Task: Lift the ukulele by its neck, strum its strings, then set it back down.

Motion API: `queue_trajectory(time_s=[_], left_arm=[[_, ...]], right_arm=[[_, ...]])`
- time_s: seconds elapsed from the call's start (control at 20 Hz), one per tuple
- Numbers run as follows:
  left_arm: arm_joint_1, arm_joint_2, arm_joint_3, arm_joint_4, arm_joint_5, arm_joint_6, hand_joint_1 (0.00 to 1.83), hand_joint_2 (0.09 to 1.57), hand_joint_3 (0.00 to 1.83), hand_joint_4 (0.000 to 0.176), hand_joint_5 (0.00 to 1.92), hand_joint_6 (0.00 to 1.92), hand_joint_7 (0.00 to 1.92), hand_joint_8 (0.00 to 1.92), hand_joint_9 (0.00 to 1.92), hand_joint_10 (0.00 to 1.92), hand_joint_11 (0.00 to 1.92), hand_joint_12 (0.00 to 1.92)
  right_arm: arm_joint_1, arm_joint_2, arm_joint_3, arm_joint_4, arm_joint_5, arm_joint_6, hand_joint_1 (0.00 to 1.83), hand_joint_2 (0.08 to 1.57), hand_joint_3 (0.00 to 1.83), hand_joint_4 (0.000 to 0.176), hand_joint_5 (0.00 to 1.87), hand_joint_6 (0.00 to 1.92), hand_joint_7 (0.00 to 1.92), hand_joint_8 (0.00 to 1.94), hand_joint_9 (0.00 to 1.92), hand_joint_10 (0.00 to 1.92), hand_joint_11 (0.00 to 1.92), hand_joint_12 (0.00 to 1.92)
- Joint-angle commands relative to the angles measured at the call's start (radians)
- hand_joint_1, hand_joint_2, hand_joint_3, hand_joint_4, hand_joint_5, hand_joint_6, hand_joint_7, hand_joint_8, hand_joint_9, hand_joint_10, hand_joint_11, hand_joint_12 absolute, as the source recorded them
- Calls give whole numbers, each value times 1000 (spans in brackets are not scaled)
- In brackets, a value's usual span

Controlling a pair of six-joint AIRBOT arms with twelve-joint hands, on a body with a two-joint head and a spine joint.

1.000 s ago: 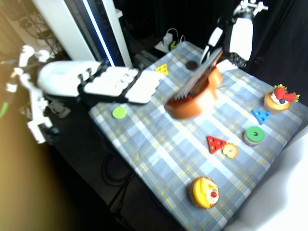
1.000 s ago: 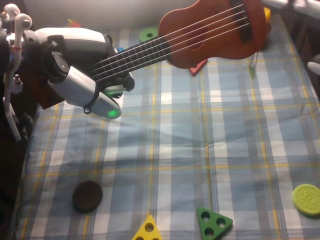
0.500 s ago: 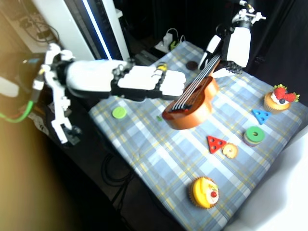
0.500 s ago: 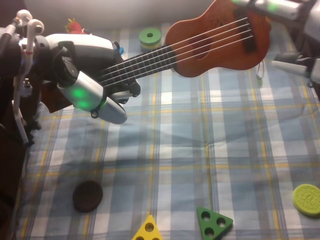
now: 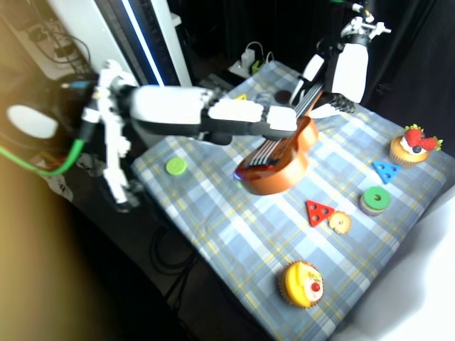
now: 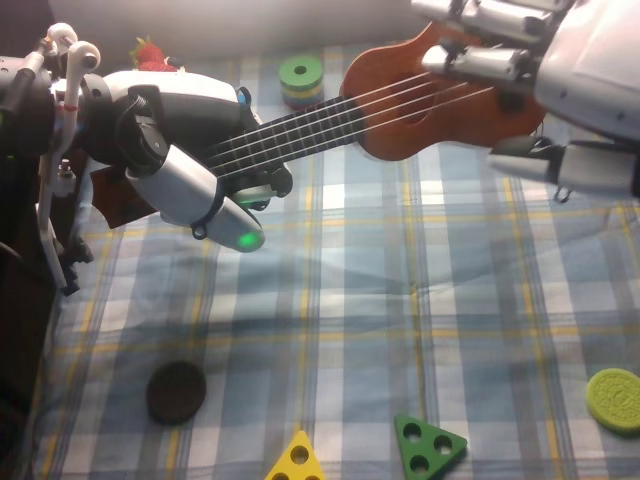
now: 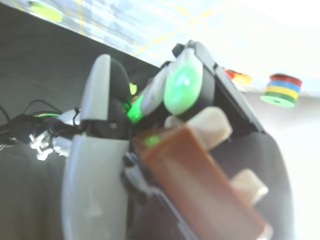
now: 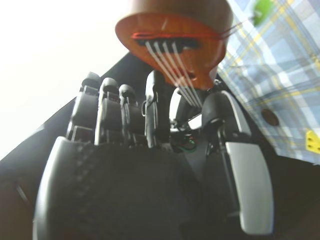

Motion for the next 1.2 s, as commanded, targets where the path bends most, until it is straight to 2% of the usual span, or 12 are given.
queue_trajectory(time_s=[0.0, 0.25, 0.3, 0.35, 0.4, 0.45, 0.6, 0.7, 0.75, 0.9, 1.05, 1.15], left_arm=[[-3, 0, 1, -61, -4, -14, 1371, 1214, 25, 0, 1146, 1921, 1245, 1921, 1305, 1921, 1426, 1921], [0, -1, 2, -73, -3, -9, 1377, 1213, 26, 0, 1140, 1921, 1240, 1921, 1314, 1921, 1434, 1921], [4, 1, 2, -81, 0, -5, 1393, 1208, 23, 0, 1146, 1921, 1249, 1921, 1320, 1921, 1447, 1921], [7, 2, 3, -85, 4, -3, 1386, 1209, 24, 0, 1145, 1921, 1252, 1921, 1324, 1921, 1457, 1921], [7, 2, 5, -85, 9, -3, 1377, 1206, 23, 0, 1160, 1921, 1257, 1921, 1320, 1921, 1453, 1921], [11, 2, 8, -88, 18, -3, 1367, 1206, 23, 0, 1158, 1921, 1256, 1921, 1313, 1921, 1447, 1921], [20, 2, 14, -97, 25, -3, 1392, 1192, 18, 0, 1131, 1921, 1243, 1921, 1290, 1921, 1423, 1921], [21, 2, 13, -99, 25, -2, 1399, 1188, 17, 0, 1126, 1921, 1239, 1921, 1285, 1921, 1420, 1921], [20, 4, 13, -99, 25, -1, 1420, 1183, 15, 0, 1116, 1921, 1223, 1921, 1272, 1921, 1408, 1921], [22, 6, 10, -101, 25, 3, 1412, 1183, 15, 0, 1088, 1921, 1230, 1921, 1301, 1921, 1446, 1921], [24, 16, -3, -104, 31, 14, 1431, 1184, 15, 0, 1136, 1921, 1265, 1921, 1337, 1921, 1484, 1921], [26, 21, -16, -97, 33, 22, 1429, 1179, 12, 0, 1143, 1921, 1270, 1921, 1345, 1921, 1488, 1921]], right_arm=[[20, 1, 6, 4, 99, -15, 159, 1338, 0, 0, 428, 125, 0, 0, 0, 0, 0, 0], [21, -8, 2, 3, 77, -26, 550, 1347, 0, 0, 680, 227, 66, 21, 0, 0, 0, 0], [21, -7, -6, 3, 77, -26, 724, 1334, 6, 138, 599, 1293, 124, 21, 0, 0, 0, 0], [21, -7, -20, -3, 82, -26, 721, 1357, 13, 168, 542, 1573, 140, 18, 0, 0, 0, 0], [21, -7, -36, -14, 94, -15, 306, 1360, 9, 88, 575, 1255, 181, 19, 0, 0, 0, 0], [21, 10, -45, -65, 129, 78, 668, 1345, 2, 158, 582, 1525, 244, 28, 0, 0, 0, 0], [21, 62, -57, -104, 208, 189, 715, 1368, 4, 176, 531, 1649, 287, 29, 0, 0, 0, 0], [21, 89, -71, -104, 235, 188, 767, 1335, 0, 176, 584, 1575, 300, 23, 0, 0, 0, 0], [21, 101, -76, -104, 242, 188, 450, 1353, 0, 52, 249, 991, 229, 6, 29, 12, 0, 0], [23, 140, -82, -94, 249, 188, 357, 1331, 0, 26, 185, 242, 108, 0, 28, 10, 0, 67], [13, 171, -84, -51, 248, 188, 325, 1360, 1, 40, 121, 98, 0, 0, 0, 0, 0, 0], [-4, 181, -84, -33, 248, 188, 339, 1385, 0, 8, 114, 22, 32, 9, 38, 22, 0, 631]])
